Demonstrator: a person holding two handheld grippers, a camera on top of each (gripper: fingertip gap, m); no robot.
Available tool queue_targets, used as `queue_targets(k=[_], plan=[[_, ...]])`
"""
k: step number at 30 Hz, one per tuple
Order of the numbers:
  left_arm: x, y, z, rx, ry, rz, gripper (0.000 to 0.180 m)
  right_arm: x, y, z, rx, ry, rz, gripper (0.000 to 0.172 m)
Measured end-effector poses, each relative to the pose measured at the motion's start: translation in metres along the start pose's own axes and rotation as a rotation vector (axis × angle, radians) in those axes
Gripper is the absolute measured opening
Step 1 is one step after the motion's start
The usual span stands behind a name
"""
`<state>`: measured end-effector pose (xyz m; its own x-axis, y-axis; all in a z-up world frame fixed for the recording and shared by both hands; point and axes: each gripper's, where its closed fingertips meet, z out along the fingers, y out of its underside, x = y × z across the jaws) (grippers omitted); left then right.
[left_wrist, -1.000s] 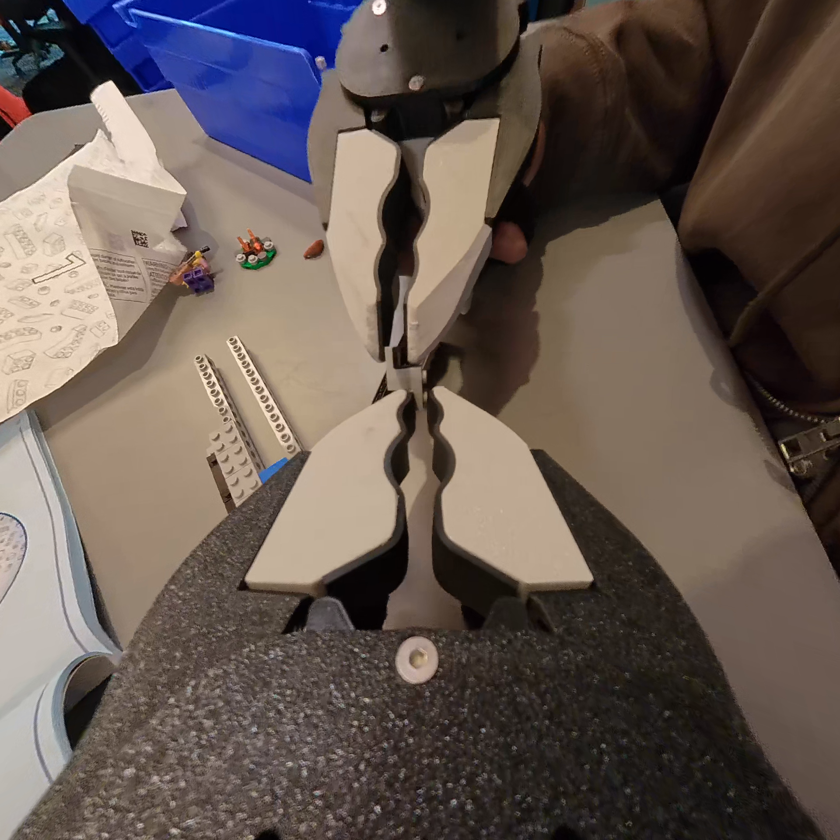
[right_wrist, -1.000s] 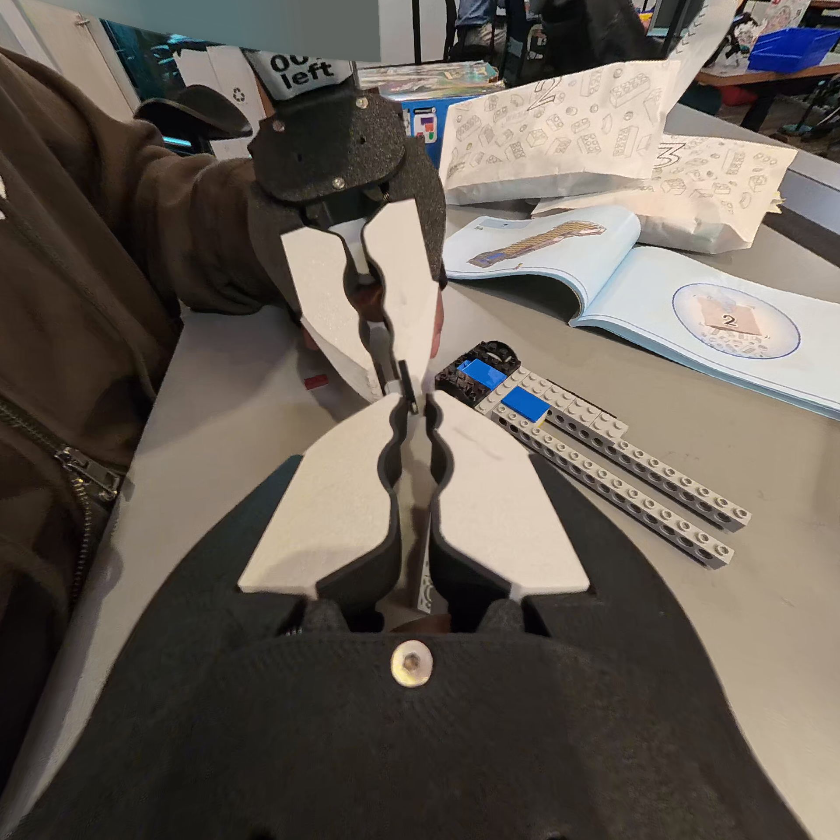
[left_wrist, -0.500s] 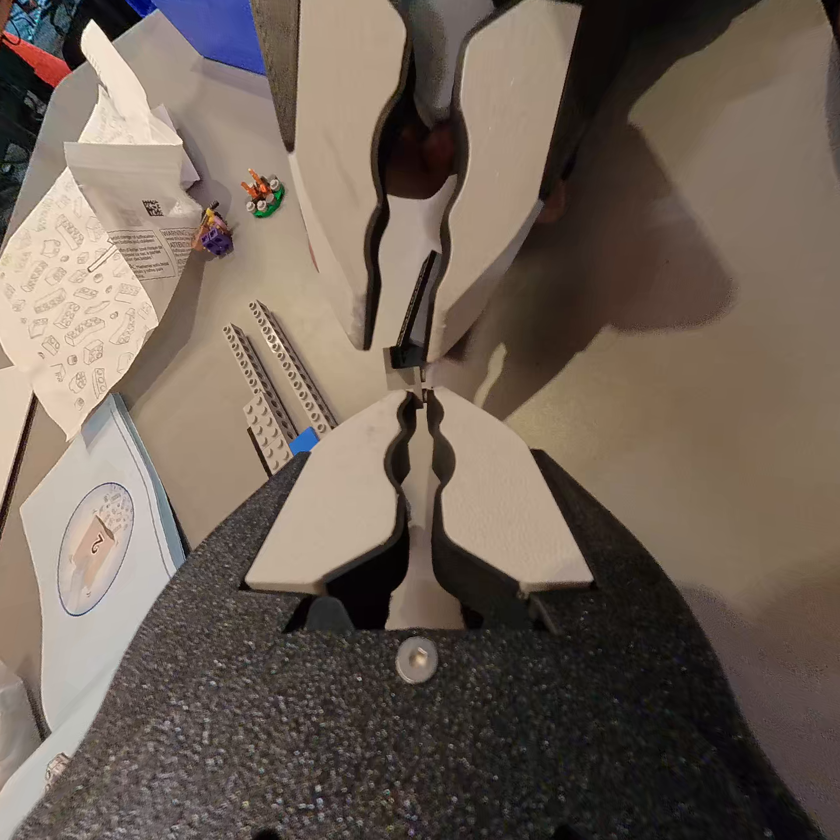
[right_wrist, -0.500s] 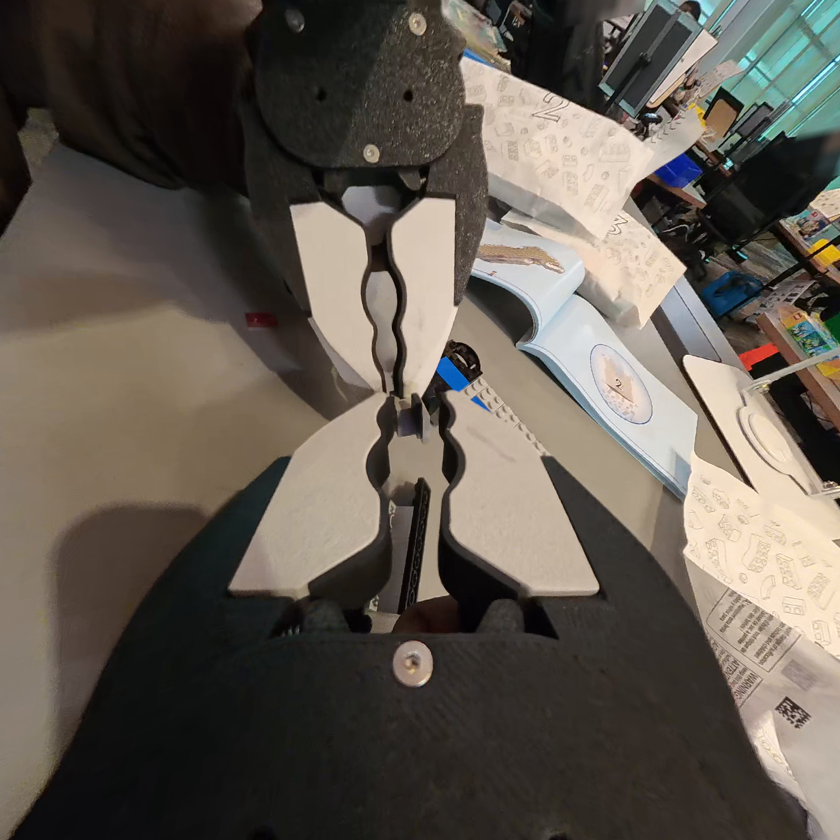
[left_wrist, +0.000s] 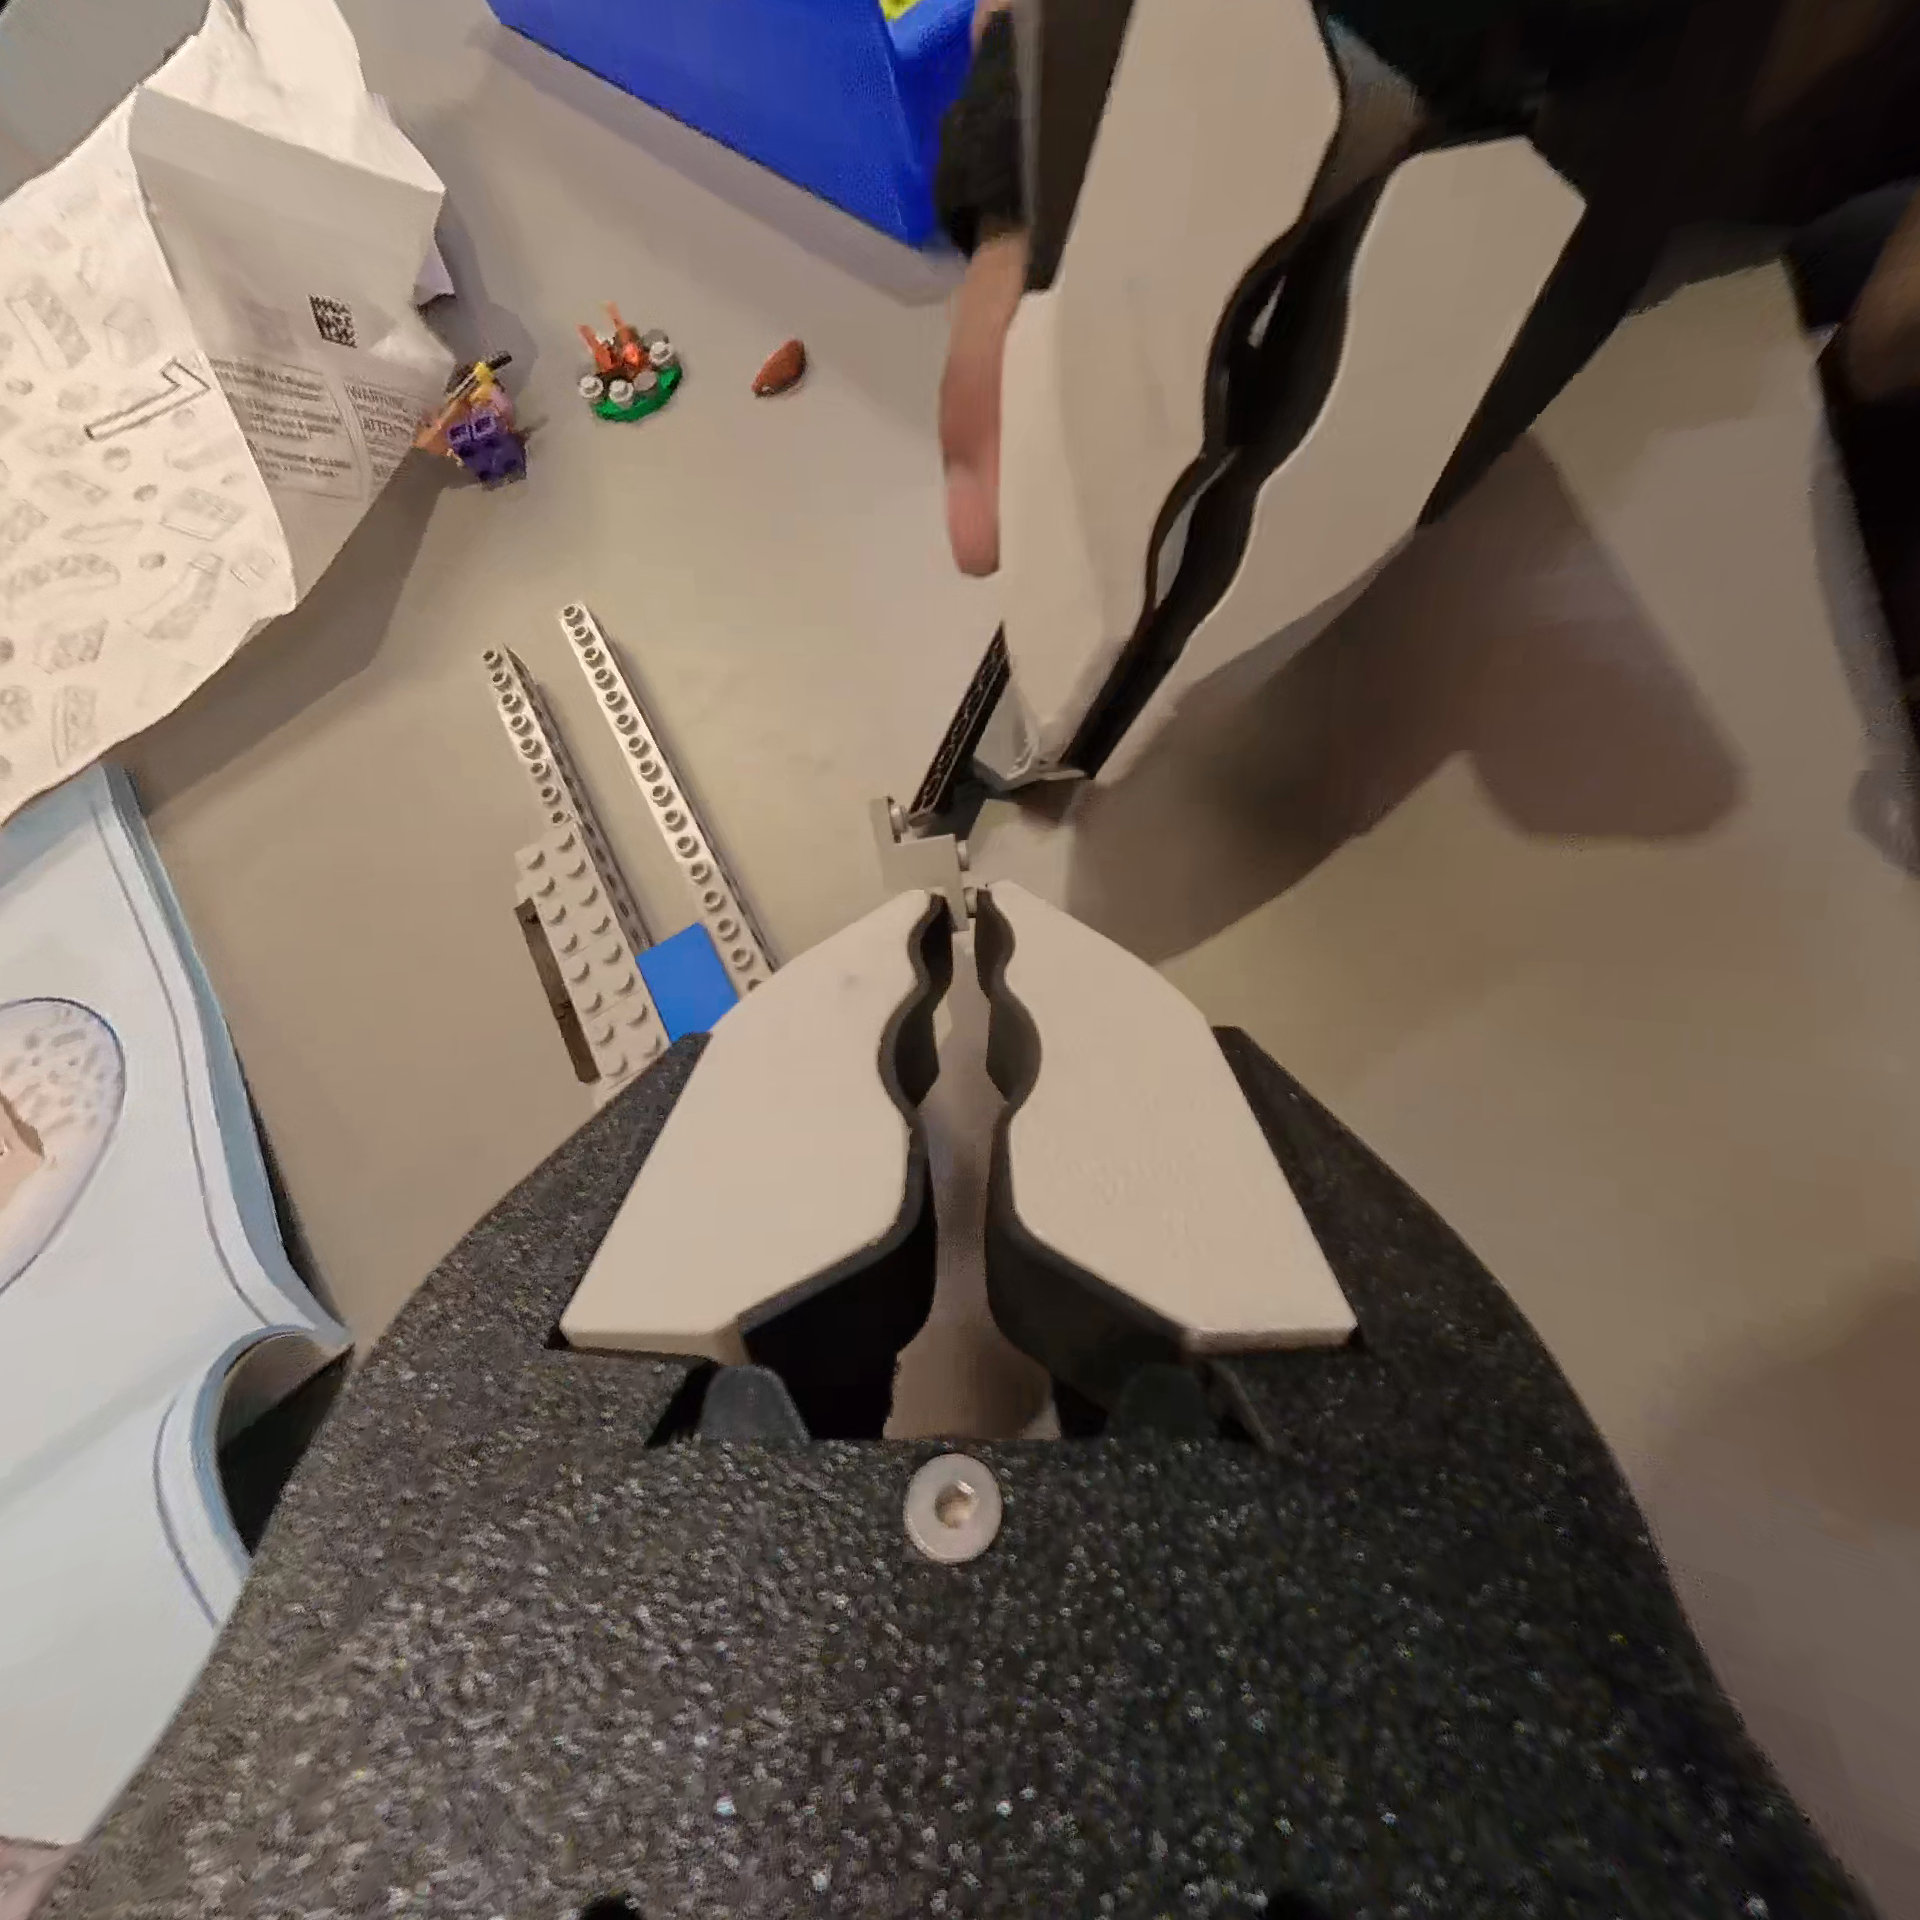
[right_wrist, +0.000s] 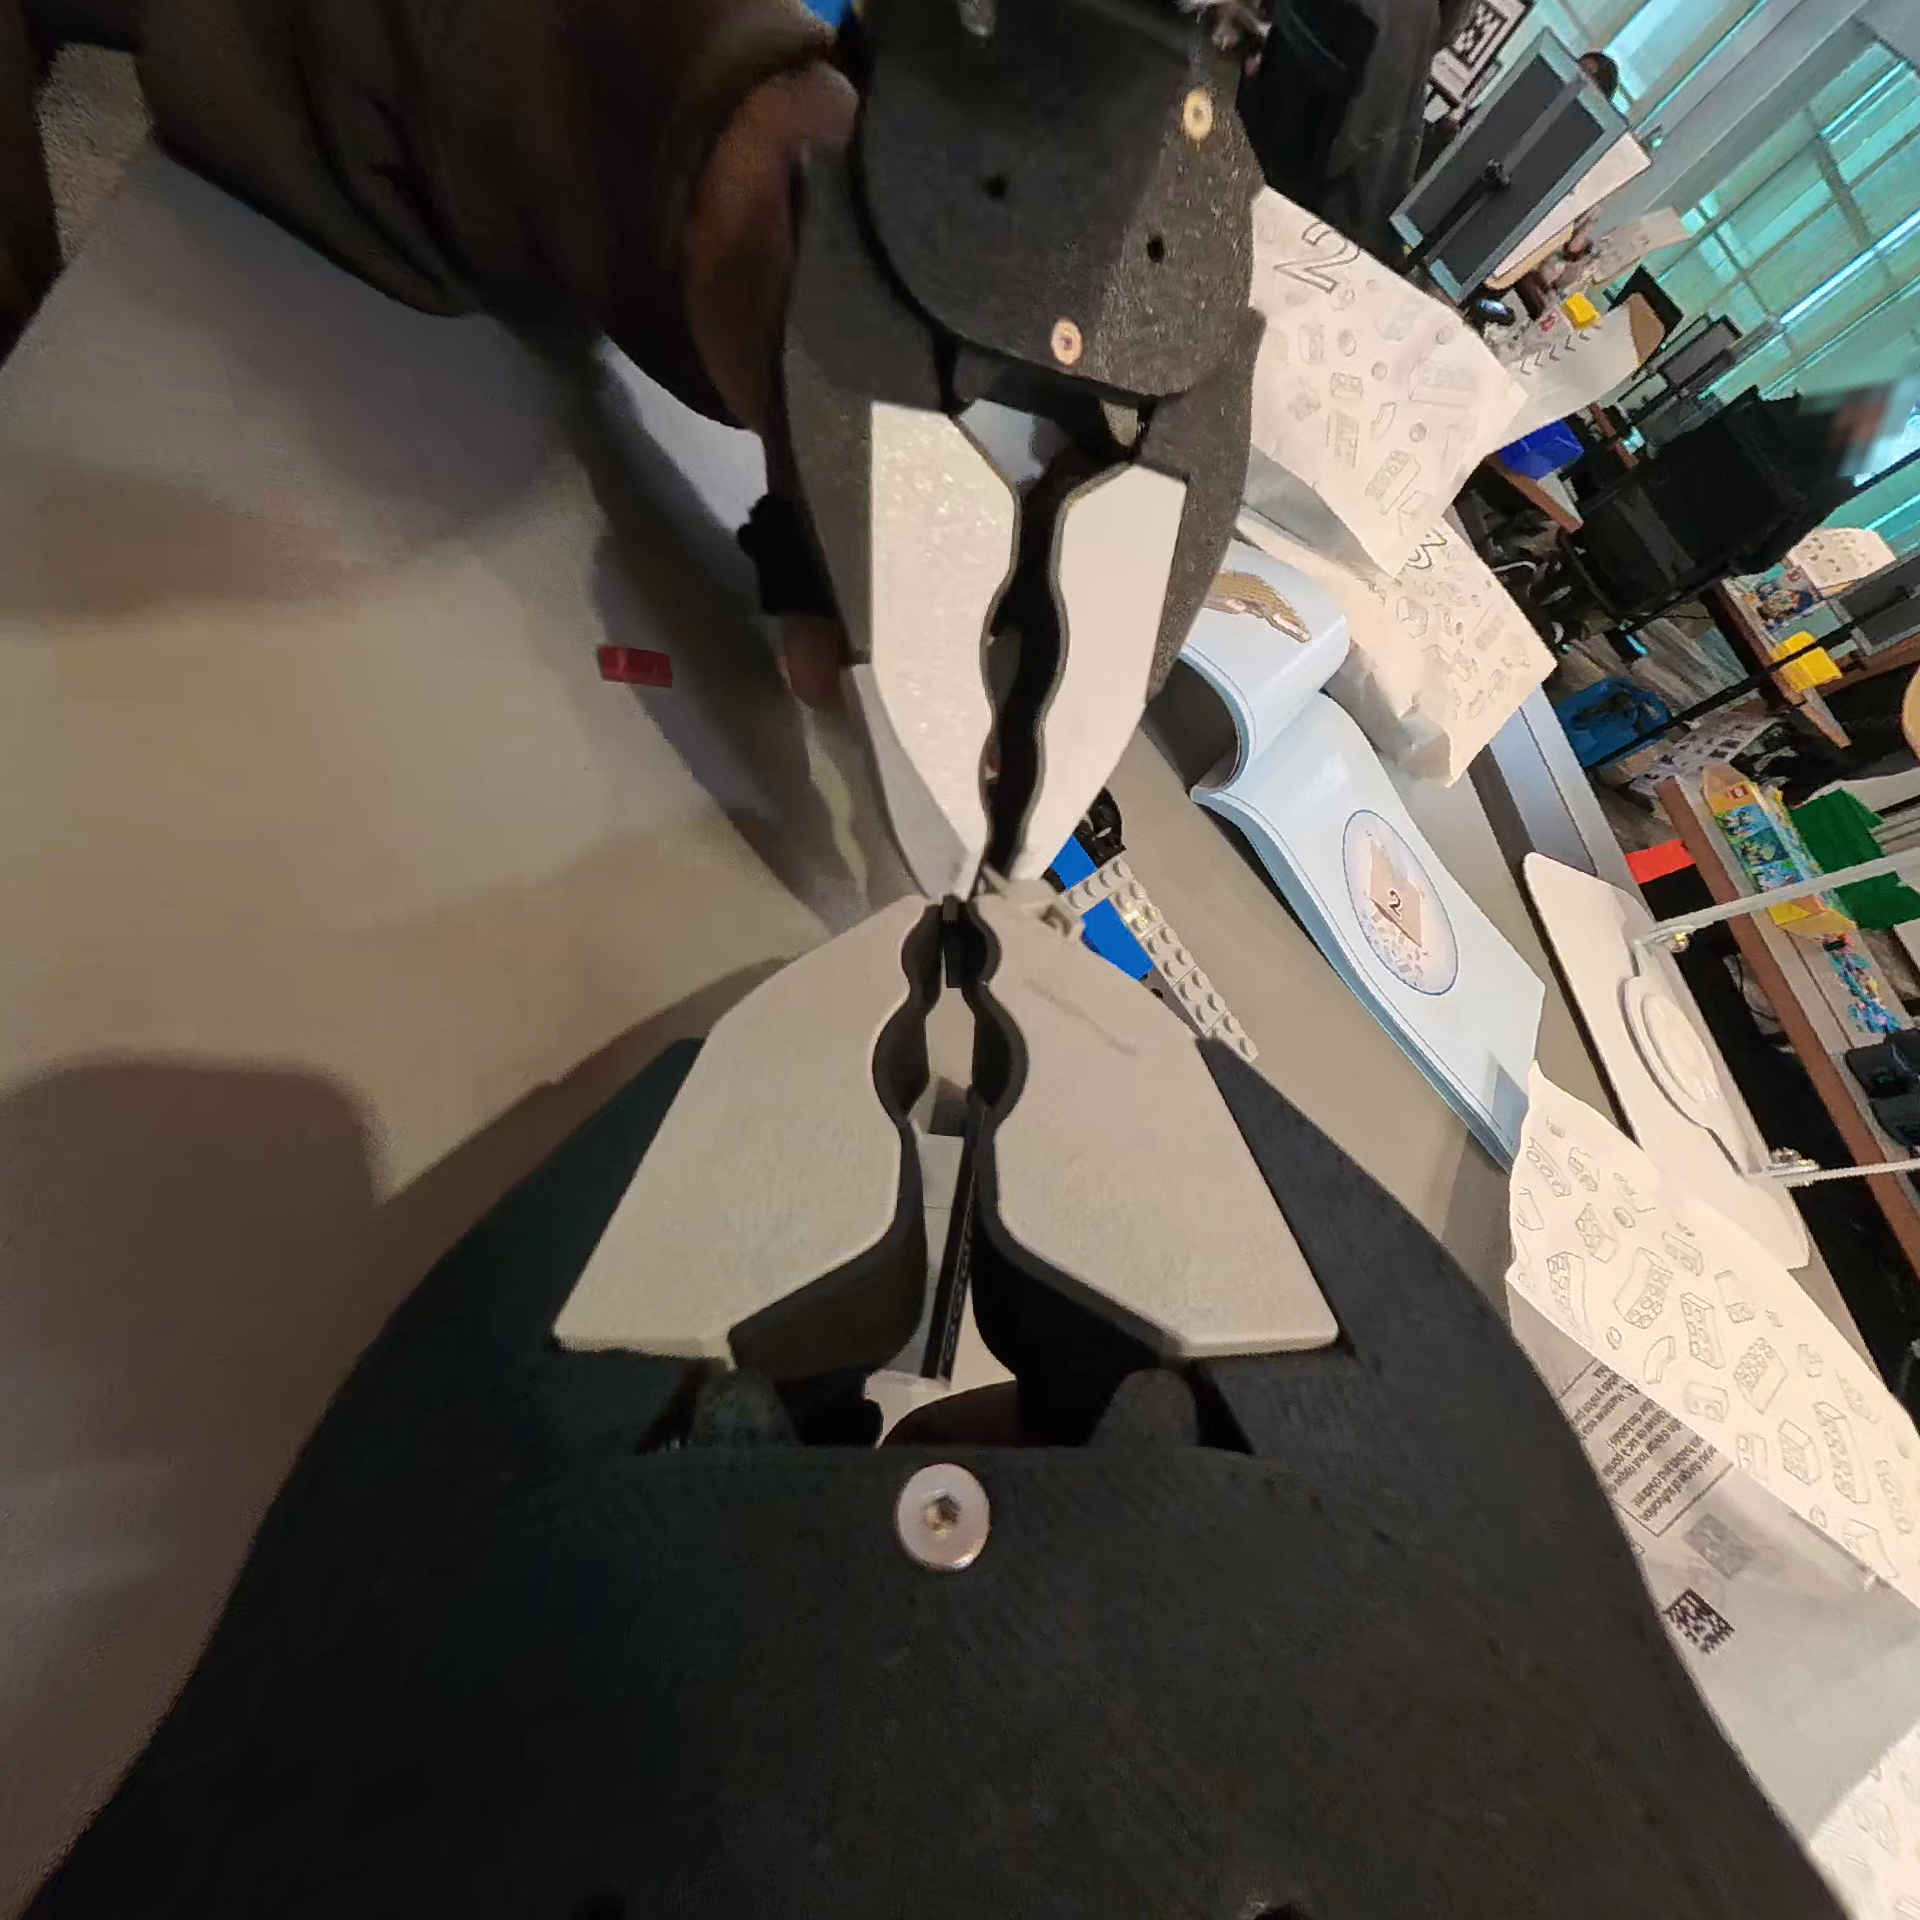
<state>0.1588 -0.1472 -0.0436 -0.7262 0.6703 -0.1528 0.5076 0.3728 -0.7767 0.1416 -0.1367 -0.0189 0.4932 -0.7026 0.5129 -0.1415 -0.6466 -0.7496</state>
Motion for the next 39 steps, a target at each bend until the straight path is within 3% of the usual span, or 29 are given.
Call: queue_targets(k=[6, 12, 14, 16, 22, 28, 31, 39], plan=[[0.000, -0.006, -0.003, 0.052, 0.030, -0.044, 0.004, 0.032, 0.014, -0.032, -0.051, 0.213, 0.056, 0.003], [0.004, -0.015, -0.007, 0.090, 0.049, -0.063, 0.004, 0.110, 0.073, -0.173, -0.200, 0.793, 0.242, 0.003], [0.005, -0.019, -0.008, 0.111, 0.061, -0.083, 0.004, 0.120, 0.102, -0.209, -0.281, 0.905, 0.345, 0.010], [0.005, -0.022, -0.009, 0.133, 0.072, -0.108, 0.004, 0.119, 0.110, -0.224, -0.309, 0.938, 0.379, 0.016], [0.009, -0.033, -0.013, 0.209, 0.141, -0.187, 0.004, 0.099, 0.088, -0.187, -0.269, 0.822, 0.359, 0.022], [0.026, -0.049, -0.019, 0.328, 0.346, -0.329, 0.004, 0.041, 0.024, -0.085, -0.027, 0.435, 0.243, 0.029], [0.033, -0.053, -0.023, 0.359, 0.435, -0.384, 0.004, 0.013, -0.003, -0.047, 0.099, 0.224, 0.261, 0.041], [0.048, -0.054, -0.027, 0.362, 0.582, -0.456, 0.004, 0.000, -0.029, -0.020, 0.168, 0.102, 0.262, 0.034]])
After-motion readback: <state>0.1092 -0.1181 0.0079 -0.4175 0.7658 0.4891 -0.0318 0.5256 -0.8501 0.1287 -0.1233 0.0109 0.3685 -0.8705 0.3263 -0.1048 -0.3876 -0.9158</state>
